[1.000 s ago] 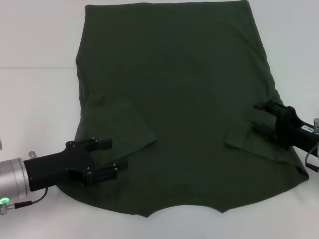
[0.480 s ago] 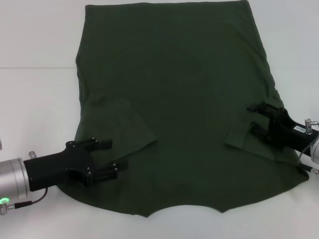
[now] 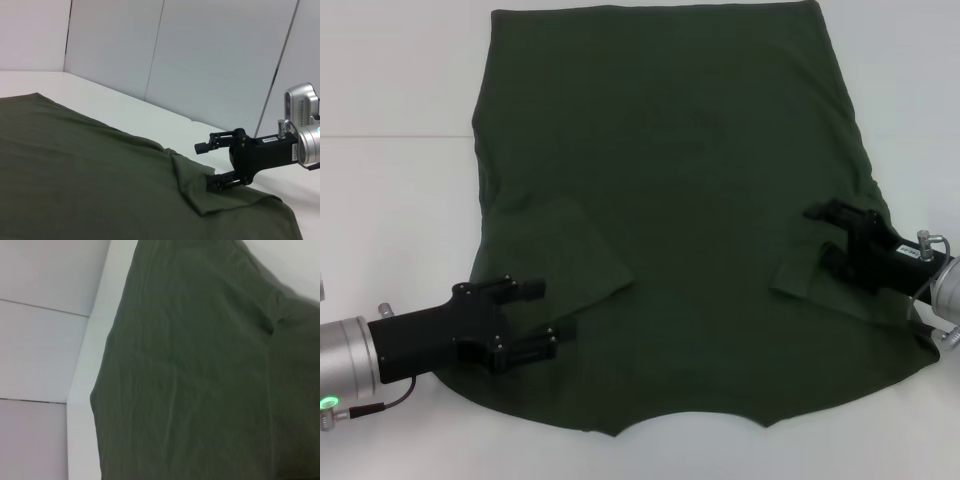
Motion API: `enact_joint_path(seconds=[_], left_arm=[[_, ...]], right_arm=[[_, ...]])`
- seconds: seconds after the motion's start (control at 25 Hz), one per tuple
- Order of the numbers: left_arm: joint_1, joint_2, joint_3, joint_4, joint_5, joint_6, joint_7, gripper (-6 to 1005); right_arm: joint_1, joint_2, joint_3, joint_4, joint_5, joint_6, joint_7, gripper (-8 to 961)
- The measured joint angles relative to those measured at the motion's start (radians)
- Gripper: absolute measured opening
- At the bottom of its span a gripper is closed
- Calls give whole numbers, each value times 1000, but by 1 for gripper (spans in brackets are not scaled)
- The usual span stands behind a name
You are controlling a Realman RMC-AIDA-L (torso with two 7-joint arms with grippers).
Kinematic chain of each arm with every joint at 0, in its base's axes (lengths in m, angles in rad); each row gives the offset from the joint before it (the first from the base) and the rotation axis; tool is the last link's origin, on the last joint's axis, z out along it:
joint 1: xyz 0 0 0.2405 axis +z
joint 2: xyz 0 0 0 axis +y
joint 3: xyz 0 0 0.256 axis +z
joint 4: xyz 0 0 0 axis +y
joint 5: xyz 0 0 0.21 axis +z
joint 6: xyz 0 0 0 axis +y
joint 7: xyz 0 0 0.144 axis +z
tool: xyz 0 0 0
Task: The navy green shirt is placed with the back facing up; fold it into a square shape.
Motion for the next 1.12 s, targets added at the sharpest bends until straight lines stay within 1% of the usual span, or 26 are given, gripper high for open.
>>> enact_joint_path(seconds=[0.4,0.64,0.92,1.12], left_arm=[[-1,0,0,0,0,-2,-1,746],[-1,-2,0,0,0,-3,-1,745],[0,-4,0,0,0,-3,-1,744],[4,-9,0,0,0,-3,0,743]], right_arm=[[8,6,-14,-4,0,17,-1,790],[30,7,-14,-8,0,18,-9,791],[101,11,-20,-9,0,47,-42,789],[172,19,-81,-10,0,88,-71,782]])
